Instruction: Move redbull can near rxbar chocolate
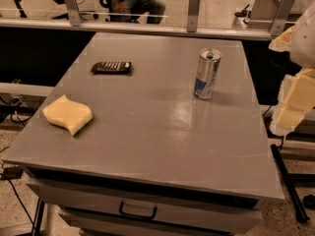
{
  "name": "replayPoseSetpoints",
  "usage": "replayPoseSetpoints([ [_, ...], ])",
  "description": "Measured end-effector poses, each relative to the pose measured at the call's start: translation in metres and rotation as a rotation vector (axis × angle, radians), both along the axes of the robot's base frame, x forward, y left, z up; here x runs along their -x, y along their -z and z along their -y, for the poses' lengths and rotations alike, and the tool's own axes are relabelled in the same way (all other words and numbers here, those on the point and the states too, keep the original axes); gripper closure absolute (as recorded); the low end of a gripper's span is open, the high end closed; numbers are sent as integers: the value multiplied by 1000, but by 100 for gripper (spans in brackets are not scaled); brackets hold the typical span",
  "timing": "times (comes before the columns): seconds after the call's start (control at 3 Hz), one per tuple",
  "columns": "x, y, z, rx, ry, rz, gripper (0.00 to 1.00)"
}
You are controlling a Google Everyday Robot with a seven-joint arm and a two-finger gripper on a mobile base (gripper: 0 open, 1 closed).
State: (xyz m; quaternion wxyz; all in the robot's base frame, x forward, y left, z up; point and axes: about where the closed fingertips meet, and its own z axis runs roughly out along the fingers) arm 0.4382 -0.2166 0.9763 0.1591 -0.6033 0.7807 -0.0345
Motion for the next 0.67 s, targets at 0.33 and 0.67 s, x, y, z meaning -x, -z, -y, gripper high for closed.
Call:
replayPoseSetpoints([
  [0.33,0,0,0,0,0,2,0],
  [0.67,-12,-1,-7,-14,-14,11,0],
])
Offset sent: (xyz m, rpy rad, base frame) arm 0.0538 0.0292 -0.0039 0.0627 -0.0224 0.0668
